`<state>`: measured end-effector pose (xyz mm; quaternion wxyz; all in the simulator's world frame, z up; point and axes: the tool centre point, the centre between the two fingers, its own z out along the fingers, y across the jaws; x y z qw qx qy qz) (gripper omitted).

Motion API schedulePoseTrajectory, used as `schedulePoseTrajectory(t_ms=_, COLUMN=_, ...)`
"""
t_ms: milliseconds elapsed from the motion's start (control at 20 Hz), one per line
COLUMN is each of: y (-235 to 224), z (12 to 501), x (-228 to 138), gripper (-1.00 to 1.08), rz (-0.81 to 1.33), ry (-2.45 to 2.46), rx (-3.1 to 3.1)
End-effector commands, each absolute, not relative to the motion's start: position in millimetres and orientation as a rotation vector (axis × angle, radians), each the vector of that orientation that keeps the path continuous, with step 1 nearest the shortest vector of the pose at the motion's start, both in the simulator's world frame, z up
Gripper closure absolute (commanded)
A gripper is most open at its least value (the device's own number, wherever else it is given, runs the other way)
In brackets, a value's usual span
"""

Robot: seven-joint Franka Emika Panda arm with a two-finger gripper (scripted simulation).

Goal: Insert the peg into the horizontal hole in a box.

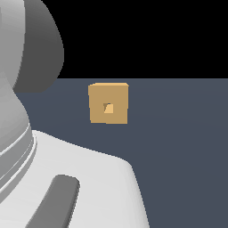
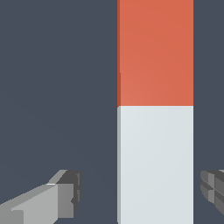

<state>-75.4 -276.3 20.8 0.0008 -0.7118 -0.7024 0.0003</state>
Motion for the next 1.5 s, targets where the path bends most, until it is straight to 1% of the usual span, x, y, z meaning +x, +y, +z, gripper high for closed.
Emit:
schedulePoseTrajectory(t_ms=0, y=-277, z=18, x=-74, gripper=-0.92, rz=0.000, ry=-2.207, rx=-2.236)
schedulePoseTrajectory(t_ms=50, y=-277, z=17, x=-74, gripper=-0.92, rz=0.000, ry=-2.207, rx=-2.236)
schedulePoseTrajectory(t_ms=100, y=-277, z=17, x=-74, gripper=1.08, rz=0.000, ry=-2.207, rx=-2.236)
schedulePoseTrajectory(t_ms=650, y=-276, z=18, x=-74, gripper=1.08, rz=0.000, ry=-2.207, rx=-2.236)
schedulePoseTrajectory(t_ms=850, y=-267, z=19, x=-73, gripper=1.08, rz=0.000, ry=-2.206, rx=-2.237)
schedulePoseTrajectory(t_ms=1150, y=-230, z=25, x=-70, gripper=1.08, rz=0.000, ry=-2.202, rx=-2.241)
schedulePoseTrajectory(t_ms=1450, y=-169, z=36, x=-63, gripper=1.08, rz=0.000, ry=-2.195, rx=-2.248)
